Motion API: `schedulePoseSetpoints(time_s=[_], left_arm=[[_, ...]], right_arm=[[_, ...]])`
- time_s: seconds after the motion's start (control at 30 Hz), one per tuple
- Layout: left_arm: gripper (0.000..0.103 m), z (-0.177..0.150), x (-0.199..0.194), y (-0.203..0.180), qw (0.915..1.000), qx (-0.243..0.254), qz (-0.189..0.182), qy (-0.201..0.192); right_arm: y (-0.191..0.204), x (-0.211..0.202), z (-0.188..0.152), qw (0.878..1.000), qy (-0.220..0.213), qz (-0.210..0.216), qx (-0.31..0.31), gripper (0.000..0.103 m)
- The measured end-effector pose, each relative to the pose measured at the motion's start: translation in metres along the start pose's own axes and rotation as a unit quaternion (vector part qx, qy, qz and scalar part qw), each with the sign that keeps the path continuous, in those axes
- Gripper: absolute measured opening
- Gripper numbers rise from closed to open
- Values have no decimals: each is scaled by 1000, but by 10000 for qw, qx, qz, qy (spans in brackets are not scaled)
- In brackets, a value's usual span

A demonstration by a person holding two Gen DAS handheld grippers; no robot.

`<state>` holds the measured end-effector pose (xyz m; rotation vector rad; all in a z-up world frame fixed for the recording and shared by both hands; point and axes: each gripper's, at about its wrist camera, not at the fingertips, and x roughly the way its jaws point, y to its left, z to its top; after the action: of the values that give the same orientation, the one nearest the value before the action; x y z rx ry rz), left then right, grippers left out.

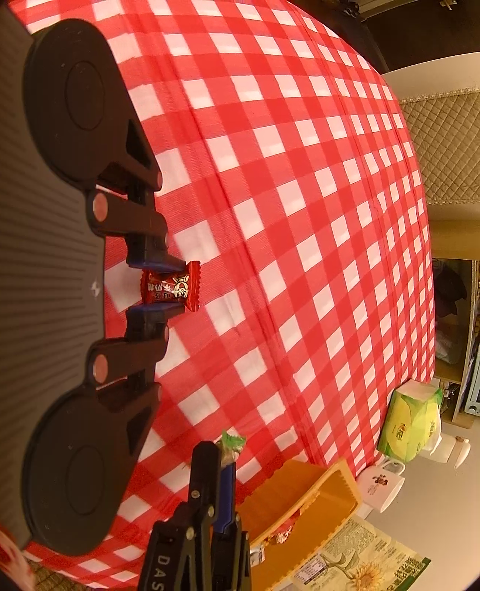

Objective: Organize snacks
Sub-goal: 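Carry both candies over the orange tray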

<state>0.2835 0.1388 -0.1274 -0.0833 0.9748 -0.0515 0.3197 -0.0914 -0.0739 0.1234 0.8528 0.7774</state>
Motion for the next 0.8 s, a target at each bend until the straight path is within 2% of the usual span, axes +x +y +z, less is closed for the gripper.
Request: schedulePoseSetpoints(time_s=[0.47, 0.8], left_arm=[[15, -31, -59, -25, 9997, -25, -167, -187], [15, -43, -90, -80, 9977, 210, -591, -274]], right_arm=[[10, -40, -19, 9998, -31, 194, 86, 22], [3, -97, -41, 9995, -76, 219, 206, 22]])
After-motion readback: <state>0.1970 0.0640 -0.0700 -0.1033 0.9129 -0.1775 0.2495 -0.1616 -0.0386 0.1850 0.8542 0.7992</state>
